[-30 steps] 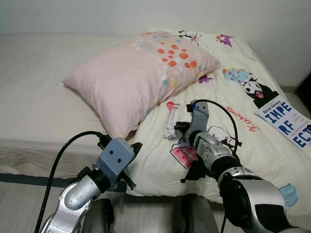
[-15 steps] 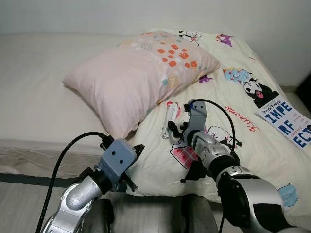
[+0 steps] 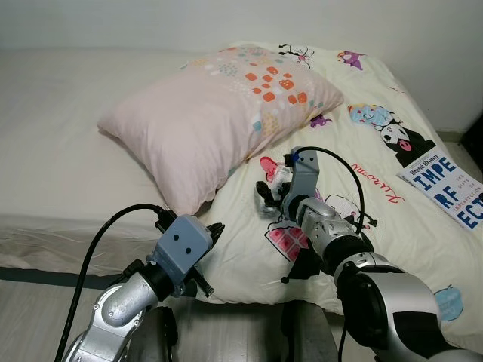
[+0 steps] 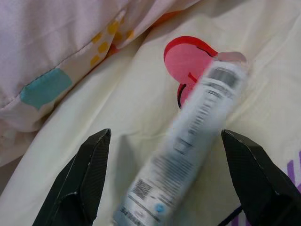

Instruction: Clean up the room

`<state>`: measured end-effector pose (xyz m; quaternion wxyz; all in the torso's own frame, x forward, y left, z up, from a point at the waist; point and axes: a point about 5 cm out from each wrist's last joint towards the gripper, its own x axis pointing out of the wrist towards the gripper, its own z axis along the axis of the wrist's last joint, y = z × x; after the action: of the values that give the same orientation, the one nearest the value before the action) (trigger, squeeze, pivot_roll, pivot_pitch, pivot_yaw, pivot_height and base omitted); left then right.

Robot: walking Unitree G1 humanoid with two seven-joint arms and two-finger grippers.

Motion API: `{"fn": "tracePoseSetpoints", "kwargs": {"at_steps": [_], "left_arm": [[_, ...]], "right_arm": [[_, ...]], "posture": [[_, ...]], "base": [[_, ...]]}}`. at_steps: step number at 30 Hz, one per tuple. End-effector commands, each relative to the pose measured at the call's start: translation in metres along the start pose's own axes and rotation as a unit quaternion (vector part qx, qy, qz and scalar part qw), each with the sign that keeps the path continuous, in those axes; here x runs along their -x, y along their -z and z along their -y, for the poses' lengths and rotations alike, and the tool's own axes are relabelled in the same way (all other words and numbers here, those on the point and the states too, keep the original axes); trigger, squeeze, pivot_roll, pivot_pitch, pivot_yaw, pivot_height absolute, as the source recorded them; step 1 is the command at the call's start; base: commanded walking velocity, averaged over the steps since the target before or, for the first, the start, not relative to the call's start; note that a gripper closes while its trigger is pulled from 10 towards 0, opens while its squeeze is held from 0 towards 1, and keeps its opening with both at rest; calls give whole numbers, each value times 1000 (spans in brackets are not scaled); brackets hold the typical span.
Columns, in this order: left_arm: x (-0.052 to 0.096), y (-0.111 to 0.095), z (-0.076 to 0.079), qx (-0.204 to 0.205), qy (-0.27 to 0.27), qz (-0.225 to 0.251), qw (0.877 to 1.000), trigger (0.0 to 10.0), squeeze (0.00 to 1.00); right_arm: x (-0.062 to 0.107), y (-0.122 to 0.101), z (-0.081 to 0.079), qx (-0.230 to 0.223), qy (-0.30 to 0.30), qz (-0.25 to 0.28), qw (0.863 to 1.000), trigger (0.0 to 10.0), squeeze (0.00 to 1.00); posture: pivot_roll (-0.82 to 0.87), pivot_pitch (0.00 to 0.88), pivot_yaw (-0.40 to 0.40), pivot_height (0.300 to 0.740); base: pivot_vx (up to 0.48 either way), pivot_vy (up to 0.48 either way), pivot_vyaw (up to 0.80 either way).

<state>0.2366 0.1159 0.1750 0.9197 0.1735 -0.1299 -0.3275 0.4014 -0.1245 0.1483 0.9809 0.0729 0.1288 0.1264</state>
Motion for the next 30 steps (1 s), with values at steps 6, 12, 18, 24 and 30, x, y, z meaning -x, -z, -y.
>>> {"fn": "tracePoseSetpoints", "kwargs": {"at_steps": [6, 12, 18, 24, 30], "left_arm": [[3, -1, 3, -4, 13, -7, 1000, 10000, 0], [3, -1, 3, -3, 21, -7, 1000, 10000, 0], [4, 0, 2, -6, 36, -10, 999, 10000, 0], [2, -2, 0, -10, 48, -6, 999, 10000, 0], [0, -3, 0, -12, 50, -2, 999, 10000, 0]], "right_arm": [[2, 19, -3, -14, -4, -22, 1000, 10000, 808], [2, 21, -1, -25, 1, -25, 999, 10000, 1000], [2, 19, 2, -39, 22, -30, 999, 10000, 1000], [2, 19, 3, -30, 36, -39, 998, 10000, 749], [3, 19, 9, -29, 54, -45, 997, 10000, 0]], "posture": [[163, 290, -47, 556], [167, 296, -46, 556], [180, 310, -35, 556], [180, 325, -36, 556], [177, 314, -33, 556]], "base": [[0, 0, 0], [0, 0, 0], [0, 0, 0], [0, 0, 0], [0, 0, 0]]}}
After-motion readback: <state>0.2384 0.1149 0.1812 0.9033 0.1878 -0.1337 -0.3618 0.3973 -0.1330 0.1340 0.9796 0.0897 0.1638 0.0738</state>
